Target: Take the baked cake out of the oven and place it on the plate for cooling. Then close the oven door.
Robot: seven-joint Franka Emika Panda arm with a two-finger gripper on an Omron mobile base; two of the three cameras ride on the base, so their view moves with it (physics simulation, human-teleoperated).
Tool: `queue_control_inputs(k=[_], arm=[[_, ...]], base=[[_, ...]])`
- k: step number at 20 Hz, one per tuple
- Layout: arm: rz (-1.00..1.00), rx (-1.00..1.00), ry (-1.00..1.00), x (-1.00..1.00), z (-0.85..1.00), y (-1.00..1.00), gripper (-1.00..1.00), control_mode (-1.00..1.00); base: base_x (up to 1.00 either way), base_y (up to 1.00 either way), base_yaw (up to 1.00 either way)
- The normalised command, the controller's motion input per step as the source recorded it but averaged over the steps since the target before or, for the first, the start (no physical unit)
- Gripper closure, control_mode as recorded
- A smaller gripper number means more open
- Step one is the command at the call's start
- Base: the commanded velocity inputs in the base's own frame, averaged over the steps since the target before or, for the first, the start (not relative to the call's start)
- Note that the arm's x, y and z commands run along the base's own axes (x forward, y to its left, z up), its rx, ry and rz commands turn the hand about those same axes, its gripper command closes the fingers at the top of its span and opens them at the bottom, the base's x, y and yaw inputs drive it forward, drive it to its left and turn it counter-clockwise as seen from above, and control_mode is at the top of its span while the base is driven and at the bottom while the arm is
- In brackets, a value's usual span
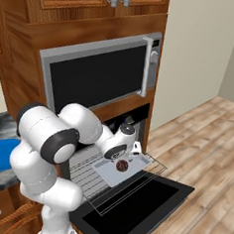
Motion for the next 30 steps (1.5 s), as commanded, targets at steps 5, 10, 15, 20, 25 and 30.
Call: queue_control_inputs(k=[5, 10, 15, 20, 25, 30], arm=[[0.01, 0.00, 0.02, 0.06, -0.03, 0.18, -1.00, -1.00], [0.03, 0.00, 0.00, 0.00, -0.14, 0.19, -1.00, -1.00], [0.01, 0.00, 0.00, 0.00, -0.17, 0.19, -1.00, -1.00], [0.00, -0.04, 0.00, 0.01, -0.22, 0.12, -1.00, -1.00], [0.00, -0.03, 0.00, 0.15, -0.15, 0.01, -1.00, -1.00], [0.00, 0.00, 0.00, 0.19, -0.06, 0.00, -1.00, -1.00]], base=[[0.00, 0.00, 0.00], [0.00, 0.00, 0.00], [0.00, 0.00, 0.00], [0.00, 0.00, 0.00], [0.00, 0.00, 0.00], [0.00, 0.00, 0.00]])
